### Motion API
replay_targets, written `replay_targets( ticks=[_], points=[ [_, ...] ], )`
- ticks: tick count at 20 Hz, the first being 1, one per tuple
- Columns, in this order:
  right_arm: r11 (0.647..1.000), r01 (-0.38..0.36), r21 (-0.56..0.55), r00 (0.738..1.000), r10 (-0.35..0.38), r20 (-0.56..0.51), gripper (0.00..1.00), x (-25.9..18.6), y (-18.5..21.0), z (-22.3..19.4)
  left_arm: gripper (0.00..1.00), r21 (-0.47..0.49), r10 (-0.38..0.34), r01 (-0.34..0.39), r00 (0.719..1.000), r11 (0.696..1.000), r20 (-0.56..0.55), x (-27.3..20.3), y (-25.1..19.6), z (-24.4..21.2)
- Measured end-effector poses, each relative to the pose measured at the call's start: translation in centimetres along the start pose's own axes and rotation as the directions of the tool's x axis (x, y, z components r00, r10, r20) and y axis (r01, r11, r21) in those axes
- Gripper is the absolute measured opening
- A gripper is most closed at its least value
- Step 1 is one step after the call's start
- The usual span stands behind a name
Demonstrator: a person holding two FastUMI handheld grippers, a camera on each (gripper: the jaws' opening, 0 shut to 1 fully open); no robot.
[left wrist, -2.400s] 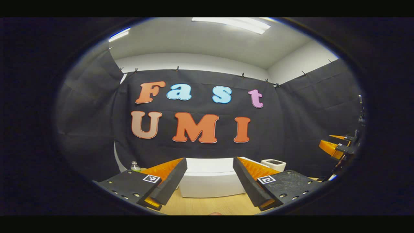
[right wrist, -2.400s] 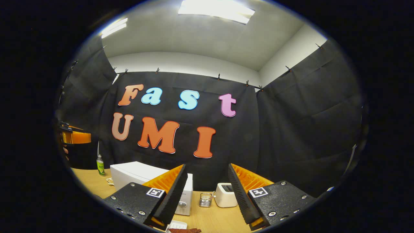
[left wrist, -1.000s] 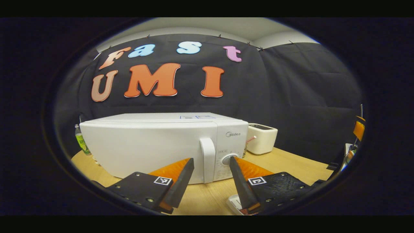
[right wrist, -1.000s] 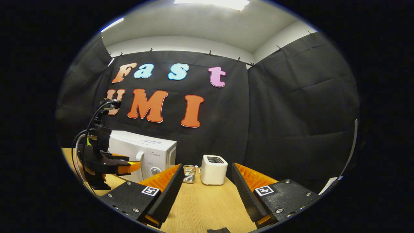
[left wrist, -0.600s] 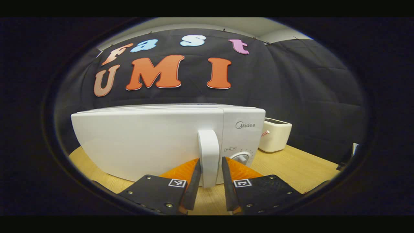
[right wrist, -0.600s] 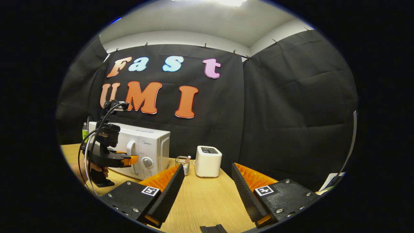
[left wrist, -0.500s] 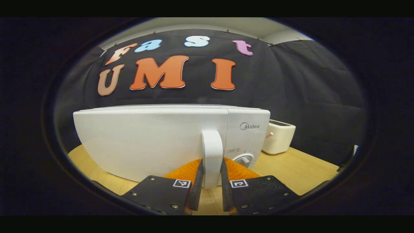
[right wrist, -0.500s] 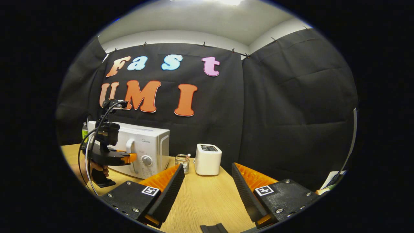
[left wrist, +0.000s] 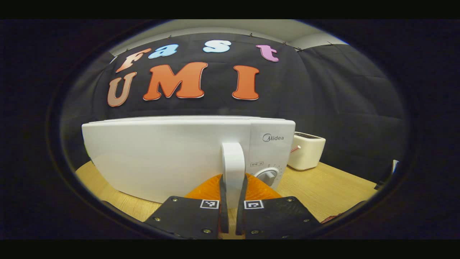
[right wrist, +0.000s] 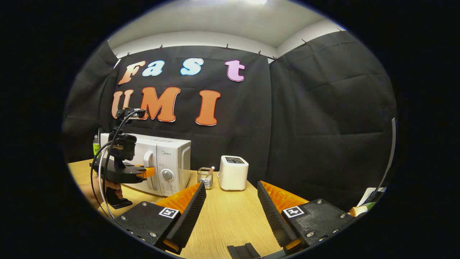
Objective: Open the microwave oven with the left hand, put the food in, and close the microwave oven.
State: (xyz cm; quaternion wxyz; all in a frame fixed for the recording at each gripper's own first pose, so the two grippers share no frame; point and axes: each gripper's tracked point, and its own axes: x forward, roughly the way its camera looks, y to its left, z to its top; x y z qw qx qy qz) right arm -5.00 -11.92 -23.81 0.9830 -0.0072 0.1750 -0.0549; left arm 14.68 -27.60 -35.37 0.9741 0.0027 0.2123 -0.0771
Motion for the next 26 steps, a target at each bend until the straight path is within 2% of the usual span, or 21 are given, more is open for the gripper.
replay_targets(
  ticks=[3, 7, 10, 11, 12, 13, 16, 21, 26],
  points=[
    [1.000, 0.003, 0.010, 1.000, -0.003, -0.013, 0.90, -0.4, 0.1, -0.1, 0.12, 0.030, -0.008, 0.007, 1.000, 1.000, 0.024, -2.4, -0.2, -0.2],
    [0.999, -0.022, 0.041, 0.999, 0.023, -0.034, 0.90, -0.8, 1.7, -0.4, 0.07, 0.021, -0.074, 0.074, 0.997, 0.997, 0.021, -6.5, 0.2, -0.9],
    [0.998, -0.044, 0.050, 0.997, 0.047, -0.062, 0.90, -1.0, 3.2, -1.1, 0.12, 0.033, -0.114, 0.113, 0.993, 0.993, 0.029, -9.8, 1.0, -1.3],
    [0.997, -0.050, 0.054, 0.996, 0.054, -0.073, 0.90, -1.1, 3.8, -1.3, 0.07, 0.031, -0.128, 0.127, 0.991, 0.991, 0.030, -10.8, 1.3, -1.5],
    [0.996, -0.061, 0.060, 0.994, 0.066, -0.083, 0.90, -1.2, 4.3, -1.4, 0.09, 0.033, -0.140, 0.139, 0.990, 0.990, 0.033, -11.9, 1.6, -1.6],
    [0.995, -0.069, 0.068, 0.993, 0.075, -0.094, 0.90, -1.3, 4.9, -1.6, 0.07, 0.036, -0.149, 0.148, 0.988, 0.988, 0.036, -12.9, 2.1, -1.7],
    [0.991, -0.096, 0.098, 0.986, 0.108, -0.127, 0.83, -1.3, 6.7, -2.5, 0.09, 0.049, -0.171, 0.168, 0.984, 0.985, 0.050, -15.9, 3.5, -1.9],
    [0.983, -0.111, 0.144, 0.971, 0.138, -0.197, 0.79, -0.6, 8.8, -4.2, 0.08, 0.066, -0.185, 0.179, 0.977, 0.982, 0.105, -21.2, 6.9, -2.6],
    [0.978, -0.110, 0.178, 0.953, 0.154, -0.260, 0.75, -0.1, 10.3, -6.2, 0.10, 0.074, -0.139, 0.130, 0.981, 0.989, 0.138, -26.0, 11.7, -3.0]
  ],
)
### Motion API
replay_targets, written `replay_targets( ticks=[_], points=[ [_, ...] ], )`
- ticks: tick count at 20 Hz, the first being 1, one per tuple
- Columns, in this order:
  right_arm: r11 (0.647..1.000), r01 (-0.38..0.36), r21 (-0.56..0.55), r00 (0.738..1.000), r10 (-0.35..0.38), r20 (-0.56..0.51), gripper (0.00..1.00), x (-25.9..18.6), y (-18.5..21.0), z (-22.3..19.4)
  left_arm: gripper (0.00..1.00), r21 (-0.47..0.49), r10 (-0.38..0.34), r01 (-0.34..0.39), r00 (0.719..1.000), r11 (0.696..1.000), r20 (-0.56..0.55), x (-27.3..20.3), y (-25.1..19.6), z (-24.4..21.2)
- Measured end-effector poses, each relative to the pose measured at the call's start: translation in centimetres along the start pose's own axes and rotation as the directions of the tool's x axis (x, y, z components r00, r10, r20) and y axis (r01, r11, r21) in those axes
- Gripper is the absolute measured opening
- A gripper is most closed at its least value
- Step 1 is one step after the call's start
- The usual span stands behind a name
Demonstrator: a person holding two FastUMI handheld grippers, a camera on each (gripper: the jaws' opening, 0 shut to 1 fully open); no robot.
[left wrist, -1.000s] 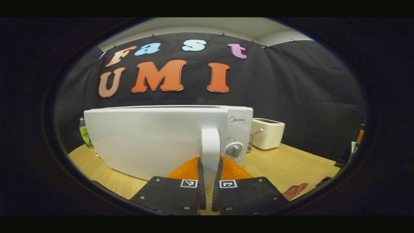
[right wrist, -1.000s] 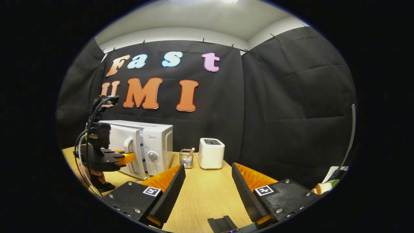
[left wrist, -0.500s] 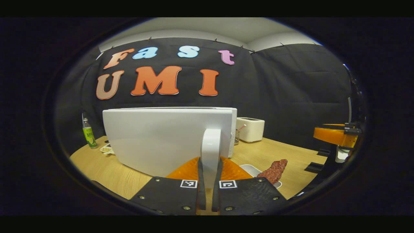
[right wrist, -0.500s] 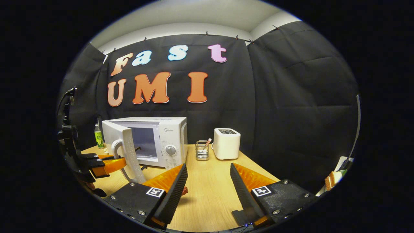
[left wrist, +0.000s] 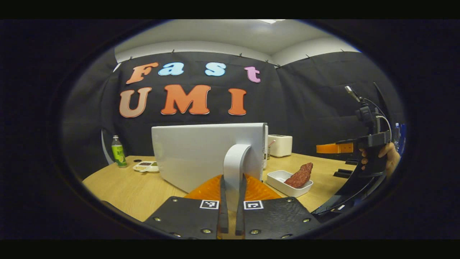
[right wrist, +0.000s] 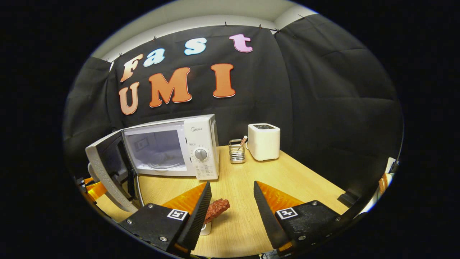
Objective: Open the microwave oven with the left hand, put the food in, and close the microwave oven.
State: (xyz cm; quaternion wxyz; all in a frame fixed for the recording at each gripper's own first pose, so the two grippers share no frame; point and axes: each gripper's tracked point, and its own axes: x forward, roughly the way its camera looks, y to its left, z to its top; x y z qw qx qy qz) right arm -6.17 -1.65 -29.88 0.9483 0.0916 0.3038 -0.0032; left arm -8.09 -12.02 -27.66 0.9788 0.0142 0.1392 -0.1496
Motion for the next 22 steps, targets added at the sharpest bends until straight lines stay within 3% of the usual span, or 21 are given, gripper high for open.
replay_targets(
  ticks=[9, 16, 22],
  points=[
    [0.999, -0.026, 0.028, 0.996, 0.028, -0.086, 0.74, 1.0, 3.1, -2.6, 0.09, -0.021, 0.136, -0.136, 0.990, 0.991, 0.041, -6.0, 8.2, -0.1],
    [0.998, 0.033, 0.056, 0.991, -0.026, -0.130, 0.74, 2.7, 2.8, -4.2, 0.09, 0.019, 0.221, -0.222, 0.974, 0.975, 0.046, -8.1, 14.2, -0.5],
    [0.991, 0.089, 0.103, 0.985, -0.072, -0.159, 0.72, 3.9, 2.1, -5.3, 0.08, 0.009, 0.184, -0.185, 0.982, 0.983, 0.047, -8.9, 16.7, -0.8]
  ],
)
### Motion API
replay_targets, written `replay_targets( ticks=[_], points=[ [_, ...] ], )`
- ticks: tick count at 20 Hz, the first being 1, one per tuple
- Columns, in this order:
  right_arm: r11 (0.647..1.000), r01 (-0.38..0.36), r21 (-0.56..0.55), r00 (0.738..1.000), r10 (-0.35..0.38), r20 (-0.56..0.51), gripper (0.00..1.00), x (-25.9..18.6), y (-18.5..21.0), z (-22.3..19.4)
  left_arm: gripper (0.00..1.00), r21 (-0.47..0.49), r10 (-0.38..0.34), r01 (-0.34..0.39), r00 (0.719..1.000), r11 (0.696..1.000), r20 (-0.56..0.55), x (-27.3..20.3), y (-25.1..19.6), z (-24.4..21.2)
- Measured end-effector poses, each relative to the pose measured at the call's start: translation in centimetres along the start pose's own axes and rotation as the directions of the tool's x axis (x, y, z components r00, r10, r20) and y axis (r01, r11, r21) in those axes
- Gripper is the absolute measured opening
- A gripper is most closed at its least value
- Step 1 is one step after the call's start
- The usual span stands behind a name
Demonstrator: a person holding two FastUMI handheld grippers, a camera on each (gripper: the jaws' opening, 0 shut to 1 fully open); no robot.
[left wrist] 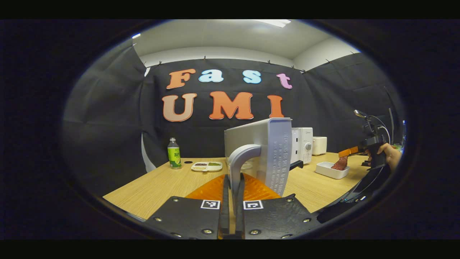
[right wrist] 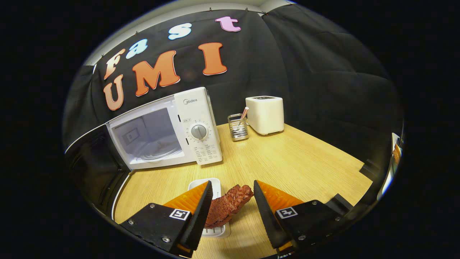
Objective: Open the microwave oven with the left hand, put the food in, and close the microwave oven.
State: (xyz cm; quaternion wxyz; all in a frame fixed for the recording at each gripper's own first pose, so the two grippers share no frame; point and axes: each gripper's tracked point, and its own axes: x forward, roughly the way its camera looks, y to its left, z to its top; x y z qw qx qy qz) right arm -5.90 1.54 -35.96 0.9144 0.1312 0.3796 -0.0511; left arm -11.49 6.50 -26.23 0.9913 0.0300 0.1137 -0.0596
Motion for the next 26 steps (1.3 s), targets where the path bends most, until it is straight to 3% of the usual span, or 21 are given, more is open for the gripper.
replay_targets(
  ticks=[2, 3, 4, 6, 7, 8, 10, 11, 12, 15, 16, 21, 26],
  points=[
    [0.999, 0.002, 0.036, 1.000, -0.001, -0.020, 0.60, 0.5, -0.1, -0.4, 0.09, -0.014, -0.002, 0.002, 1.000, 1.000, -0.002, 0.0, 1.5, 0.1],
    [0.998, 0.001, 0.062, 0.999, 0.001, -0.034, 0.60, 0.7, -0.1, -0.7, 0.13, -0.020, 0.005, -0.005, 1.000, 1.000, -0.011, 0.0, 2.4, -0.1],
    [0.996, -0.002, 0.089, 0.999, 0.006, -0.051, 0.59, 0.7, 0.0, -1.2, 0.33, -0.022, 0.011, -0.011, 1.000, 1.000, -0.022, 0.0, 2.8, -0.4],
    [0.988, -0.016, 0.151, 0.997, 0.028, -0.076, 0.53, 0.7, 0.4, -1.8, 0.61, -0.009, 0.008, -0.008, 1.000, 1.000, -0.030, -0.3, 2.8, -0.4],
    [0.983, -0.024, 0.183, 0.997, 0.037, -0.071, 0.49, 0.7, 0.2, -1.6, 0.64, -0.001, 0.007, -0.007, 0.999, 1.000, -0.037, -0.4, 2.8, -0.3],
    [0.978, -0.034, 0.206, 0.996, 0.051, -0.076, 0.49, 0.7, 0.0, -1.9, 0.75, 0.012, 0.000, 0.001, 0.999, 1.000, -0.044, -0.9, 2.6, -0.4],
    [0.965, -0.051, 0.259, 0.994, 0.074, -0.081, 0.47, 0.7, 0.1, -2.0, 0.71, 0.052, 0.008, -0.004, 0.998, 0.999, -0.070, -1.7, 3.0, -0.9],
    [0.954, -0.060, 0.293, 0.992, 0.088, -0.087, 0.39, 0.7, 0.2, -1.9, 0.72, 0.058, 0.014, -0.009, 0.997, 0.998, -0.081, -2.2, 3.2, -1.0],
    [0.941, -0.069, 0.330, 0.990, 0.105, -0.090, 0.40, 0.6, 0.5, -1.9, 0.73, 0.058, 0.022, -0.017, 0.996, 0.998, -0.082, -2.5, 3.5, -0.8],
    [0.902, -0.115, 0.416, 0.985, 0.158, -0.069, 0.22, 0.1, 1.4, -1.2, 0.72, 0.049, 0.059, -0.055, 0.996, 0.997, -0.072, -3.6, 5.0, 0.1],
    [0.895, -0.131, 0.425, 0.983, 0.173, -0.061, 0.20, -0.2, 1.9, -1.0, 0.73, 0.051, 0.075, -0.072, 0.995, 0.996, -0.064, -3.7, 5.5, 0.4],
    [0.932, -0.132, 0.338, 0.988, 0.149, -0.026, 0.16, -1.2, 2.4, 0.6, 0.72, 0.081, 0.203, -0.197, 0.977, 0.977, -0.071, -4.5, 9.7, 0.5],
    [0.952, -0.182, 0.245, 0.983, 0.167, 0.082, 0.16, -3.0, 4.5, 5.3, 0.81, 0.093, 0.278, -0.272, 0.959, 0.958, -0.057, -4.4, 11.1, 1.2]
  ],
)
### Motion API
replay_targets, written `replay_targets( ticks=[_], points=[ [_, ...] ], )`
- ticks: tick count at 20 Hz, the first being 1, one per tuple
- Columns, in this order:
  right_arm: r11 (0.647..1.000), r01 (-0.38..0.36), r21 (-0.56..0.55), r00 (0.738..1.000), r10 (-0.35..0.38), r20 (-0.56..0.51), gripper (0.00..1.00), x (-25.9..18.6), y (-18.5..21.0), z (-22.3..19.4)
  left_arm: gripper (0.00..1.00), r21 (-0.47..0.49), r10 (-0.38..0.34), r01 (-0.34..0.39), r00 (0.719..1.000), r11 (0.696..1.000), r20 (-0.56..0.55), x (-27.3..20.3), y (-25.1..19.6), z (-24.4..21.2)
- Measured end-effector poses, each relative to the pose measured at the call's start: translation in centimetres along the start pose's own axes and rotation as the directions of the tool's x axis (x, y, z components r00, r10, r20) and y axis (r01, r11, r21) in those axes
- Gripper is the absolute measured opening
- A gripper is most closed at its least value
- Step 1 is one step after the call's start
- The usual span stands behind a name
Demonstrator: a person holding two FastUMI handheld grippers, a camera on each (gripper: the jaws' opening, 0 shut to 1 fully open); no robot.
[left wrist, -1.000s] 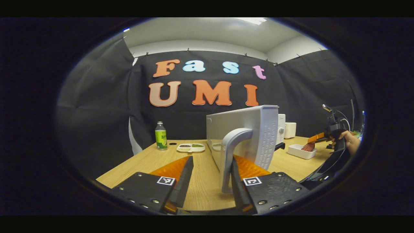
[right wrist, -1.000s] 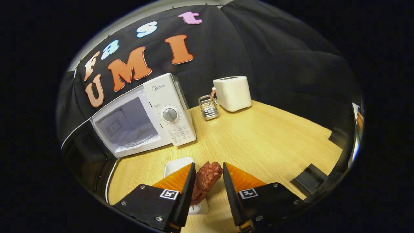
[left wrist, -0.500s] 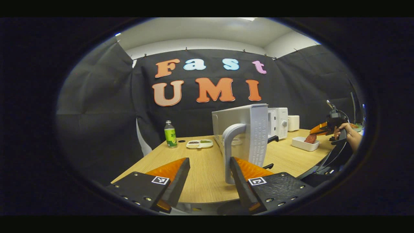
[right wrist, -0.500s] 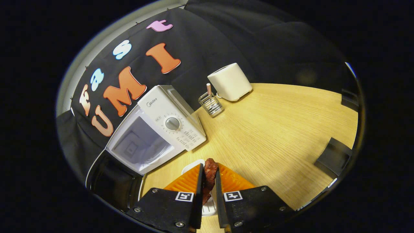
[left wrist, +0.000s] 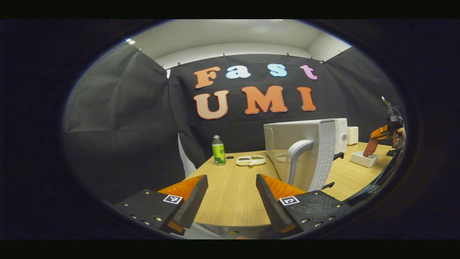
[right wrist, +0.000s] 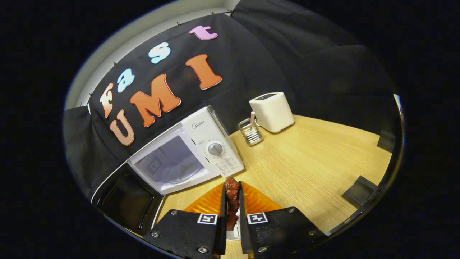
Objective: Open the microwave oven with the left hand, put the food in, and close the microwave oven.
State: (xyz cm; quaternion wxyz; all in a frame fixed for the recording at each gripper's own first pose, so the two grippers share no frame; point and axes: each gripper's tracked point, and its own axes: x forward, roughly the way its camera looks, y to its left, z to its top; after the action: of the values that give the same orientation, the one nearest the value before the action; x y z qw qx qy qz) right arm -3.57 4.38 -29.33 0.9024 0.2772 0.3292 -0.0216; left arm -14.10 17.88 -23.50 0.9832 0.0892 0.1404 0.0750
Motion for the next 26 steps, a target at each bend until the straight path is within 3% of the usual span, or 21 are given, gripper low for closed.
replay_targets(
  ticks=[6, 10, 17, 23, 26],
  points=[
    [0.995, -0.075, -0.063, 0.991, 0.081, 0.103, 0.16, 1.3, 5.2, 3.1, 0.84, 0.062, 0.139, -0.140, 0.990, 0.988, 0.020, 1.7, 2.2, 0.3],
    [0.991, -0.114, -0.065, 0.987, 0.120, 0.109, 0.16, 3.4, 8.5, 3.0, 0.84, 0.053, 0.135, -0.136, 0.991, 0.989, 0.022, 2.2, 2.2, 0.4],
    [0.991, -0.118, -0.069, 0.983, 0.127, 0.136, 0.16, 7.9, 13.1, 2.4, 0.84, 0.036, 0.172, -0.173, 0.985, 0.984, 0.012, 2.9, 3.9, -0.3],
    [0.987, -0.156, 0.024, 0.976, 0.151, 0.160, 0.16, 13.5, 17.5, 1.1, 0.86, -0.001, 0.183, -0.183, 0.983, 0.983, -0.001, 3.2, 4.7, -1.5],
    [0.986, -0.141, 0.088, 0.978, 0.125, 0.166, 0.16, 16.7, 18.3, -0.1, 0.84, -0.018, 0.196, -0.197, 0.980, 0.980, -0.018, 3.4, 5.4, -2.3]
  ],
)
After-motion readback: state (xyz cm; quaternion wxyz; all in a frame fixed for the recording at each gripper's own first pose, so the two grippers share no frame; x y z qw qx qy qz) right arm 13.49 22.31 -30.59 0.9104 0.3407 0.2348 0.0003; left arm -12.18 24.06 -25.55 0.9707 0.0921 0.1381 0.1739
